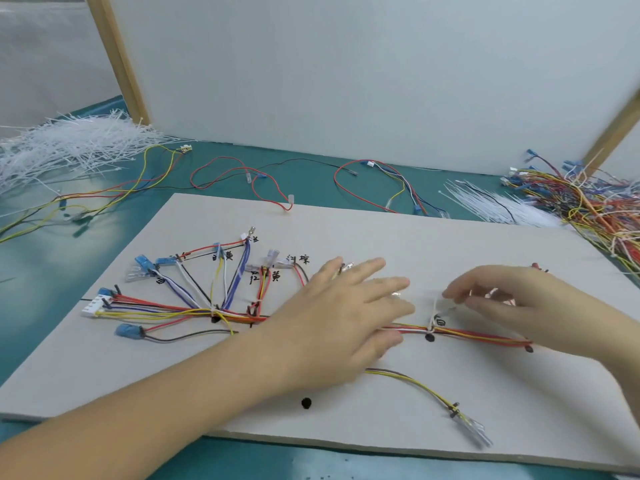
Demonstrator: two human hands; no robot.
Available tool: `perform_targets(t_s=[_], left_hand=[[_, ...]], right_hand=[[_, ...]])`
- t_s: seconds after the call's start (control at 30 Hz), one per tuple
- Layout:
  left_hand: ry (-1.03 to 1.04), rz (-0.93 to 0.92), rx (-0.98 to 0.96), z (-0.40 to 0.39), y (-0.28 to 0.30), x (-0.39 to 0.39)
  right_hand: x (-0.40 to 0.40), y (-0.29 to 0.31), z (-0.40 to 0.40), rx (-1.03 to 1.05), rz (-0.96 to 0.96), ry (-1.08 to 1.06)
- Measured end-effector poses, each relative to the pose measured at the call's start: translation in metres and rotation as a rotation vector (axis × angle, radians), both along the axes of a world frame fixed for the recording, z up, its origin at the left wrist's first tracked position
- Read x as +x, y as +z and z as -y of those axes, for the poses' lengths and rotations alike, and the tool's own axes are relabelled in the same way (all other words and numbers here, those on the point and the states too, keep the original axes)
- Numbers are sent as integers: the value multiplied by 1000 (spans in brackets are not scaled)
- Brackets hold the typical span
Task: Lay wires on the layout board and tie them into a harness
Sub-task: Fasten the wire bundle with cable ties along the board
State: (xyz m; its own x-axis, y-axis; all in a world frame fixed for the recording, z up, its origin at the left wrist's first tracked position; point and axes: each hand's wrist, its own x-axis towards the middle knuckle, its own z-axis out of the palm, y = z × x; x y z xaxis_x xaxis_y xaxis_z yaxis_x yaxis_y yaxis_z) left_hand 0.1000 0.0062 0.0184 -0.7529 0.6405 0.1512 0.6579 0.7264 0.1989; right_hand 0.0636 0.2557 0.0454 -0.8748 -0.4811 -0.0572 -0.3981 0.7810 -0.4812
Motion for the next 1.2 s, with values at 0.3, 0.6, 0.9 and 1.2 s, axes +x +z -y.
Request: perform_targets(t_s=[0.3, 0.6, 0.9, 1.2], left_hand=[[-70, -49, -16, -3, -11, 25], [-113, -109, -56, 2, -2, 27], [-111, 64, -28, 7, 1, 20], [-173, 211, -63, 10, -3, 13]], right_hand=[[1, -7, 14, 71, 12, 21], [6, 0, 11, 125, -31, 62], [65, -3, 6, 40, 219, 139], [82, -13, 8, -107, 195, 0]])
